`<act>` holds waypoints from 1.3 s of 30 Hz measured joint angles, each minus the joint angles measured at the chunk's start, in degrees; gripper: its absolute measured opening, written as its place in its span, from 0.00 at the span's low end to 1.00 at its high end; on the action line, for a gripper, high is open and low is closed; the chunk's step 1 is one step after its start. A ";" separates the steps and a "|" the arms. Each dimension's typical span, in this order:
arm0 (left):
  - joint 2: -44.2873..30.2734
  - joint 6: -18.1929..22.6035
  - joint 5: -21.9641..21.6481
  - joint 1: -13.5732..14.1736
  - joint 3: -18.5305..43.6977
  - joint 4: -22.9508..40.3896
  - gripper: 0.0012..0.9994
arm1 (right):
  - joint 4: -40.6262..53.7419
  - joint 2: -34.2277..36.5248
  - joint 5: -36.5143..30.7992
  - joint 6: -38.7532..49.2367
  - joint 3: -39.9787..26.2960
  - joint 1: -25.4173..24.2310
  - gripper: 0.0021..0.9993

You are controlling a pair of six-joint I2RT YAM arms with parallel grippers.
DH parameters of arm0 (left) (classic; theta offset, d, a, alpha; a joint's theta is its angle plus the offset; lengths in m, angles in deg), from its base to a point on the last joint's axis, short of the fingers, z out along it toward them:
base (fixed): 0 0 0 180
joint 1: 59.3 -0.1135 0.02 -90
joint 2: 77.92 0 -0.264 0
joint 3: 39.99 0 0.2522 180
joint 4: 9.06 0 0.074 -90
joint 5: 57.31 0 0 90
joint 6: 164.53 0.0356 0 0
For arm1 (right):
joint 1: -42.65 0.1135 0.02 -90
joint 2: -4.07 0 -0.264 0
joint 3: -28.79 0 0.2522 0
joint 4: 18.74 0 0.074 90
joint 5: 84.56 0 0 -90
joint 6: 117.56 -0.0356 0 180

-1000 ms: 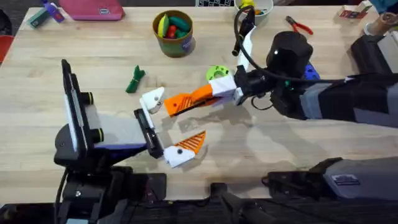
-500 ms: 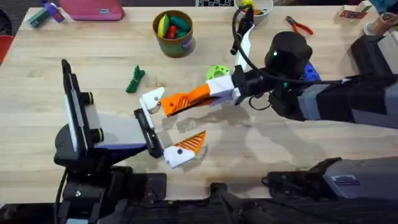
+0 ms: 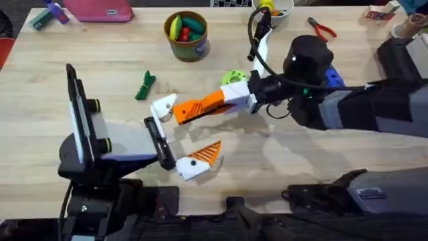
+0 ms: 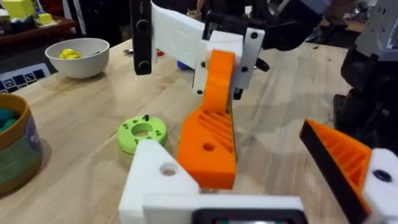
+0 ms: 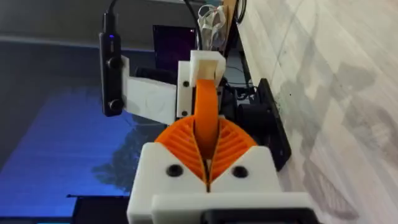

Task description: Pick up the gripper from the table and insert it into the empty holder that is missing its gripper. Then pick up a screw, insert it into the mounting hole, and use the screwdriver to tighten it. Finally, clean up the table by picking up the vegetable and placing it into the bucket.

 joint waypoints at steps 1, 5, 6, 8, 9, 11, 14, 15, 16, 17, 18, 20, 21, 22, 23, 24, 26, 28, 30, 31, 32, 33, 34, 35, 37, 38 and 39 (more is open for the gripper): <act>0.00 0.01 0.00 0.00 0.00 0.00 0.99 | -0.02 0.00 -0.23 -0.18 0.00 0.00 0.01; 0.00 -0.01 -0.02 0.00 0.00 0.00 0.99 | -0.22 0.39 -0.70 -0.46 0.00 0.04 0.01; 0.00 -0.07 -0.01 0.00 0.00 0.00 0.99 | -0.40 0.72 -0.73 -0.46 0.00 0.11 0.01; 0.00 -0.43 -0.02 0.00 0.00 0.02 0.99 | -0.56 1.19 -0.84 -0.58 0.00 0.26 0.01; 0.00 -0.50 -0.02 0.00 0.00 0.02 0.99 | -0.68 1.29 -0.84 -0.61 -0.05 0.35 0.01; 0.00 -0.62 -0.02 0.00 0.00 0.02 0.99 | -0.72 1.36 -0.88 -0.63 -0.34 0.61 0.01; 0.00 -0.58 0.00 0.00 0.00 0.00 0.99 | -0.57 1.40 -0.89 -0.61 -0.96 0.83 0.01; 0.00 -0.58 0.00 0.00 0.00 0.00 0.99 | -0.47 1.40 -0.92 -0.61 -1.17 0.89 0.01; 0.00 -0.56 -0.02 0.00 0.00 0.00 0.99 | -0.39 1.40 -1.08 -0.61 -1.39 0.96 0.01; 0.00 -0.54 -0.03 0.00 0.00 -0.01 0.99 | -0.33 1.41 -1.20 -0.62 -1.52 1.04 0.01; 0.00 -0.45 -0.02 0.00 0.00 -0.02 0.99 | -0.31 1.48 -1.35 -0.63 -1.64 1.15 0.01; 0.00 -0.42 -0.04 0.00 0.00 0.00 0.99 | -0.28 1.83 -1.87 -0.66 -1.91 1.53 0.01; 0.00 -0.42 -0.06 0.00 0.00 -0.01 0.99 | -0.31 2.03 -2.31 -0.66 -2.04 1.79 0.01; 0.00 -0.45 -0.07 0.00 0.00 0.00 0.99 | -0.33 2.30 -2.72 -0.68 -2.17 2.10 0.01; 0.00 -0.47 -0.04 0.00 0.00 0.00 0.99 | -0.38 2.55 -3.13 -0.70 -2.30 2.38 0.01; 0.00 -0.55 -0.03 0.00 0.00 0.01 0.99 | -0.48 2.94 -3.60 -0.71 -2.48 2.69 0.01; 0.00 -0.74 -0.04 0.00 0.00 0.02 0.99 | -0.77 3.68 -4.34 -0.83 -2.95 3.24 0.01; 0.00 -1.03 -0.04 0.00 0.00 0.02 0.99 | -1.06 4.36 -4.89 -0.85 -3.47 3.73 0.01; -0.02 -1.09 -0.04 0.00 0.00 0.02 0.99 | -1.78 4.98 -5.35 -1.02 -3.83 4.03 0.01; 0.00 -1.12 -0.04 0.00 0.00 0.02 0.99 | -1.96 5.25 -5.50 -1.03 -4.01 4.13 0.01; -0.02 -1.17 -0.04 0.00 0.00 0.02 0.99 | -2.08 5.51 -5.67 -1.05 -4.22 4.22 0.01; 0.00 -1.28 -0.09 0.00 0.00 0.02 0.99 | -2.07 5.62 -5.82 -1.05 -4.40 4.31 0.01; 0.00 -1.28 -0.11 0.00 0.00 0.02 0.99 | -2.07 5.66 -5.97 -1.06 -4.49 4.40 0.01; 0.00 -1.28 -0.11 0.00 0.00 0.02 0.99 | -2.08 5.66 -6.10 -1.07 -4.52 4.50 0.01; 0.00 -1.29 -0.15 0.00 0.00 0.02 0.99 | -2.07 5.66 -6.36 -1.07 -4.55 4.72 0.01; -0.02 -1.28 -0.16 0.00 0.00 0.02 0.99 | -2.08 5.66 -6.45 -1.07 -4.55 4.83 0.01; -0.02 -1.30 -0.16 0.00 0.00 0.02 0.99 | -2.12 5.69 -6.61 -1.07 -4.55 4.95 0.01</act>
